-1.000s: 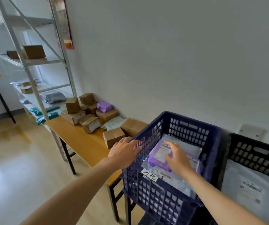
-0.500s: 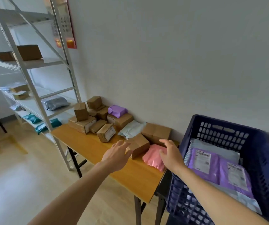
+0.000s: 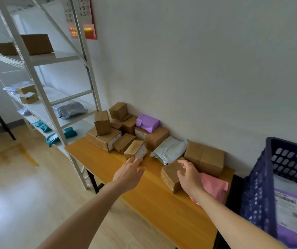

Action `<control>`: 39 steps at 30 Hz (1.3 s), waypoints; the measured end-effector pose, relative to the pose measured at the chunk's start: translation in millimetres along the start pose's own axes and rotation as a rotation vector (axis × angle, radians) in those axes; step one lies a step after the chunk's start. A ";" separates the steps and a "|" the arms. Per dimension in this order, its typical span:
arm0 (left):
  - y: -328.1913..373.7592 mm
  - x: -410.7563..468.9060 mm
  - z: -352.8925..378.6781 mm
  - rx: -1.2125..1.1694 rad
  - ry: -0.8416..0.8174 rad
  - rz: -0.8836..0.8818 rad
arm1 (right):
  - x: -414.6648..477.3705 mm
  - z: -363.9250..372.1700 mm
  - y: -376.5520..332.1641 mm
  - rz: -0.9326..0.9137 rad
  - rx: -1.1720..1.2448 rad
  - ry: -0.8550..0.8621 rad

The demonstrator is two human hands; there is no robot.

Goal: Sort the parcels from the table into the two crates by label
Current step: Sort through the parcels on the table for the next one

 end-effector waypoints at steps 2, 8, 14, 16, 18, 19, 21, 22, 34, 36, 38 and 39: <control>-20.4 33.2 1.8 0.003 -0.016 -0.001 | 32.8 19.4 2.3 0.020 0.004 0.002; -75.5 124.4 9.3 -0.033 -0.057 -0.050 | 116.9 72.4 13.6 0.068 0.020 -0.026; -106.0 183.1 23.8 -0.086 -0.071 -0.008 | 168.9 115.7 24.4 0.123 0.038 -0.021; -118.5 206.2 34.3 -0.102 -0.095 0.008 | 184.4 131.5 31.4 0.138 0.031 -0.015; -131.5 233.7 46.6 -0.106 -0.128 0.019 | 198.6 145.7 40.9 0.167 0.035 0.001; -136.6 248.6 51.5 -0.107 -0.142 0.029 | 206.1 151.8 45.2 0.182 0.040 0.013; -144.2 280.9 57.7 -0.111 -0.165 0.053 | 224.4 162.9 50.1 0.206 0.037 0.041; -146.5 297.0 58.7 -0.123 -0.178 0.060 | 234.7 167.5 50.9 0.217 0.034 0.058; -166.8 453.5 78.8 -0.377 -0.312 0.062 | 347.3 193.3 53.4 0.346 0.036 0.319; -168.5 470.8 84.9 -0.447 -0.342 -0.010 | 362.6 192.7 57.1 0.360 0.037 0.342; -168.3 484.1 90.0 -0.474 -0.357 -0.048 | 374.5 193.3 61.1 0.382 0.043 0.356; -168.1 490.5 92.9 -0.481 -0.361 -0.053 | 379.4 194.3 63.0 0.392 0.046 0.360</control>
Point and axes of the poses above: each hand's wrist, its own x-axis towards the middle knuckle, its own z-axis out of the palm, y = z × x, the point moved 10 cm from there along x, towards the middle knuckle, and after that the axes turned 11 degrees about x, right-handed, at the moved point
